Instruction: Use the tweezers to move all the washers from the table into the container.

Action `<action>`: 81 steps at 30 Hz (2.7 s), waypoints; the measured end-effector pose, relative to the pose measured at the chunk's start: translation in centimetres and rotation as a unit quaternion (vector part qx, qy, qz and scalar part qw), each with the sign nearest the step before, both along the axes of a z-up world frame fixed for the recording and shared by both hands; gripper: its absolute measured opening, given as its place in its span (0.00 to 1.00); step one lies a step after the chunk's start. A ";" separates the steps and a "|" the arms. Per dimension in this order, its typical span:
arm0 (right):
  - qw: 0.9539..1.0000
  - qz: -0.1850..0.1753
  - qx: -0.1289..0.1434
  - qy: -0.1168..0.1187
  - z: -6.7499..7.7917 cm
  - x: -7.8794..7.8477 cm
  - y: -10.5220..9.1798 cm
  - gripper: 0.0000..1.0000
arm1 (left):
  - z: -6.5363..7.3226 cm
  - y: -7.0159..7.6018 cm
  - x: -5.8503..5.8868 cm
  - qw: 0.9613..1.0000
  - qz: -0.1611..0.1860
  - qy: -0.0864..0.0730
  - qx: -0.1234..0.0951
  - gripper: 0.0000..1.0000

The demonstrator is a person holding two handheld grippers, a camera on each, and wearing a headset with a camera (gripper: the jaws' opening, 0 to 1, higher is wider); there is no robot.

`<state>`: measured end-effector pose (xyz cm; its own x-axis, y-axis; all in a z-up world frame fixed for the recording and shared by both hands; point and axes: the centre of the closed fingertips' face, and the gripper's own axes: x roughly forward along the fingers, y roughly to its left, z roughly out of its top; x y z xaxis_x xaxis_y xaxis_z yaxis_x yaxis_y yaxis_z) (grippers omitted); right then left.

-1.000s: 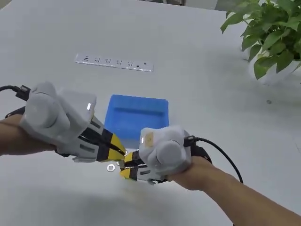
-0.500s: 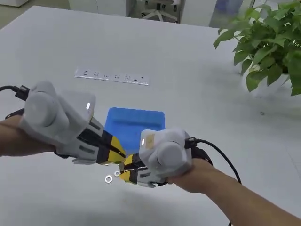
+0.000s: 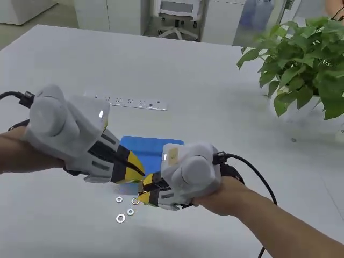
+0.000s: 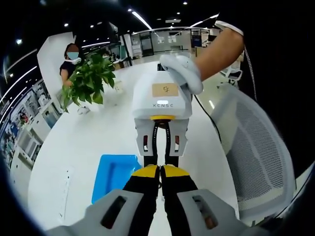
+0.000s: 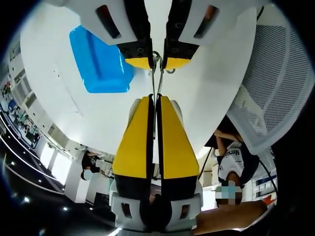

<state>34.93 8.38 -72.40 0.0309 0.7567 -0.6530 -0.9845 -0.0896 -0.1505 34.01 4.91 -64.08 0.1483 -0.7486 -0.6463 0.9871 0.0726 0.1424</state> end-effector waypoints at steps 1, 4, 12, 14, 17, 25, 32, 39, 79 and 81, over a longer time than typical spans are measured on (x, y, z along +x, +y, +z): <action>1.000 -0.001 0.001 -0.001 0.1 0.2 0.0 0.10 | 0.1 0.0 0.2 1.000 -0.001 -0.001 0.000 0.06; 1.000 -0.007 0.005 -0.002 0.4 1.0 -0.2 0.10 | 0.3 -0.3 1.0 1.000 -0.004 -0.006 0.000 0.06; 1.000 -0.023 0.012 -0.003 0.8 3.1 -0.5 0.10 | 0.6 -0.7 3.1 1.000 -0.008 -0.010 -0.002 0.06; 1.000 -0.027 0.014 -0.004 0.8 3.7 -0.6 0.10 | 0.6 -0.8 3.7 1.000 -0.009 -0.011 -0.002 0.06; 0.999 -0.032 0.016 -0.005 0.8 4.6 -0.7 0.10 | 0.6 -0.9 4.5 1.000 -0.010 -0.013 -0.002 0.06; 0.999 -0.042 0.015 -0.004 0.4 6.4 -0.8 0.10 | 0.1 -1.1 6.3 1.000 -0.014 -0.015 0.002 0.06; 0.999 -0.050 0.015 -0.003 -0.2 7.9 -0.9 0.10 | -0.5 -1.2 7.7 1.000 -0.014 -0.011 0.000 0.06; 0.999 -0.052 0.012 0.003 -1.4 9.1 -0.8 0.10 | -1.7 -1.2 9.0 1.000 -0.012 -0.005 0.003 0.06; 0.999 -0.049 -0.006 0.018 -5.3 11.3 -1.3 0.11 | -5.4 -1.3 11.3 1.000 -0.006 0.026 -0.001 0.06; 0.999 -0.050 -0.005 0.016 -5.0 11.2 -1.3 0.11 | -5.1 -1.3 11.2 1.000 -0.005 0.024 -0.002 0.06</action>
<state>46.13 7.12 -77.38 0.0847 0.7441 -0.6626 -0.9930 0.0078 -0.1183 45.21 3.63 -69.19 0.1089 -0.7520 -0.6501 0.9936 0.0627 0.0939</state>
